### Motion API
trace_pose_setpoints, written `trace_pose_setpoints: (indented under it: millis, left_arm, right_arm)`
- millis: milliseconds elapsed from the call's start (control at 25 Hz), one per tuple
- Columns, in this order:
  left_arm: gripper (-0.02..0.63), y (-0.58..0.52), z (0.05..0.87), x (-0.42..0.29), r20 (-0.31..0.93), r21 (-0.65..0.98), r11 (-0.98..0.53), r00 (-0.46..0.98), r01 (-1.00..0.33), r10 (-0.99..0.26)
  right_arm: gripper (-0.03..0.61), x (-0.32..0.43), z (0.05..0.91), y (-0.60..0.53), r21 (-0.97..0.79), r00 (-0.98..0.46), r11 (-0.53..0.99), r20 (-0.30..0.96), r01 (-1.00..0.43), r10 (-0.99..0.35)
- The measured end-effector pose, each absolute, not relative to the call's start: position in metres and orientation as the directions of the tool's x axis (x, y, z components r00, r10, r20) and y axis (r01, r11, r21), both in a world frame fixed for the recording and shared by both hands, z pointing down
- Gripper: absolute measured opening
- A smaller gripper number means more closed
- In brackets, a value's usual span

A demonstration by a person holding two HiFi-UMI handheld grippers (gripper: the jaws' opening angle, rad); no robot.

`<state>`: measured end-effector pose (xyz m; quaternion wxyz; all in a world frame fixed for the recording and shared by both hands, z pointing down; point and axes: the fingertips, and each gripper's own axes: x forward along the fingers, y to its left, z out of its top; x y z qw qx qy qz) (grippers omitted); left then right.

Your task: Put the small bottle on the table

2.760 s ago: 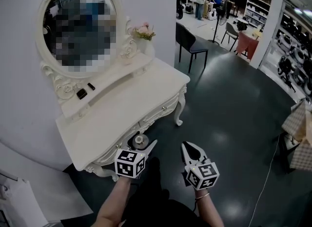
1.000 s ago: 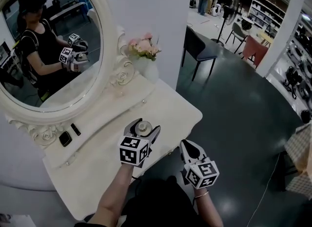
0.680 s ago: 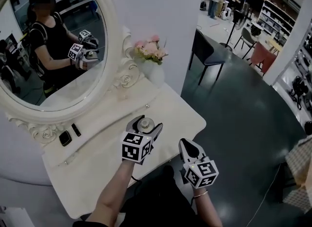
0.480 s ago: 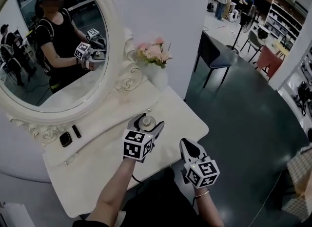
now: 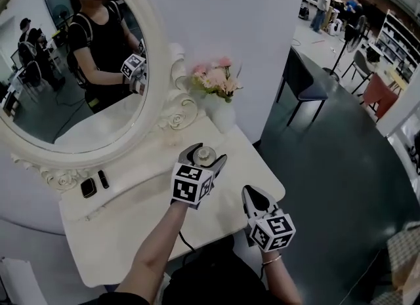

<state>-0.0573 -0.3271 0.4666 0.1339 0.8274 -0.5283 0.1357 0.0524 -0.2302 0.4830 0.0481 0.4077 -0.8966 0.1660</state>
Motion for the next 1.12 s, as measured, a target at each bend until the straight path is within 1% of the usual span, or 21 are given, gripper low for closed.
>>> trace_pose_setpoints:
  millis: [400,1120]
  left_arm:
    - [0.344,-0.382,0.464,-0.064,0.364,0.051,-0.347,0.341,-0.937,-0.867]
    - [0.344,-0.439,0.481,-0.093,0.391,0.04,-0.249,0.245,-0.968,-0.887]
  right_arm:
    - [0.006,0.049,0.491,-0.26,-0.271,-0.699,0.645,0.239,-0.715,-0.674]
    - [0.005,0.068,0.494,-0.277,-0.267,-0.686,0.632,0.256,-0.728,-0.681]
